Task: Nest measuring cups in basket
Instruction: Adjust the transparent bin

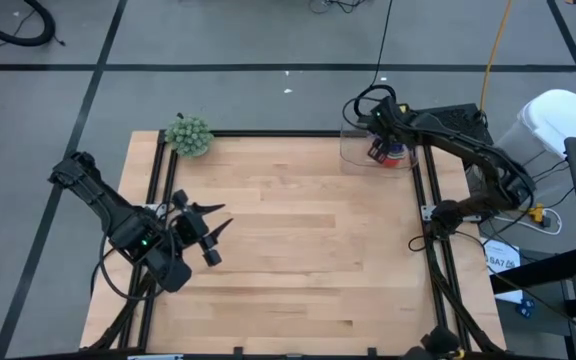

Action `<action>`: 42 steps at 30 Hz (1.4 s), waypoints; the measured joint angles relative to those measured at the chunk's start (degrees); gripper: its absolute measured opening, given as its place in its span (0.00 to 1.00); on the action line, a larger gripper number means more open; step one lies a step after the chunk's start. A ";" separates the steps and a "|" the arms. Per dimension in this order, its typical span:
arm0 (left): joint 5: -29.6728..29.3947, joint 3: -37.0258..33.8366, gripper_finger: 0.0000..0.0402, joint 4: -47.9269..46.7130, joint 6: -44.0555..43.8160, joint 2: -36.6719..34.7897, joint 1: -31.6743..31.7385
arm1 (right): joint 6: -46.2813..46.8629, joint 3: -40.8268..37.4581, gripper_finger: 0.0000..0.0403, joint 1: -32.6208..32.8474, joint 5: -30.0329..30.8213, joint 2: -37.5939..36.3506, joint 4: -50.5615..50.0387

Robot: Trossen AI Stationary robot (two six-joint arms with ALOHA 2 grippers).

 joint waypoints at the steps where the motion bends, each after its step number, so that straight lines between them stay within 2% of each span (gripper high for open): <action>1: 0.01 0.00 0.45 1.02 1.22 0.00 0.26 | 0.19 0.00 0.55 -0.04 0.00 -0.64 -0.37; 6: 0.03 0.00 0.45 5.71 6.26 -0.02 1.38 | 2.33 0.02 0.53 -1.82 -1.62 -1.94 -4.71; 11: 1.59 0.00 0.45 7.63 8.63 -0.02 3.73 | 3.37 0.02 0.50 -3.08 -10.61 -2.33 -7.38; 16: 5.24 0.00 0.45 7.60 7.85 -0.02 6.80 | 2.99 0.02 0.50 -0.96 -19.05 -6.20 -7.30; 24: 6.23 0.00 0.45 10.47 7.14 -0.02 8.60 | -1.99 -0.34 0.50 7.64 -19.54 -14.94 -15.74; 30: 6.26 0.00 0.45 16.69 11.25 -0.02 8.56 | -4.49 -4.74 0.48 13.12 -19.39 -16.83 -20.08; 34: 6.90 0.00 0.45 18.07 11.73 -0.02 8.45 | -6.55 -10.07 0.35 14.99 -19.39 -16.81 -18.18; 38: 7.31 0.00 0.45 18.01 11.57 -0.02 8.40 | -9.85 -15.53 0.07 15.91 -19.34 -16.79 -15.76; 42: 7.31 0.00 0.45 17.95 11.80 -0.02 8.48 | -11.28 -19.69 0.01 15.89 -17.03 -16.46 -10.22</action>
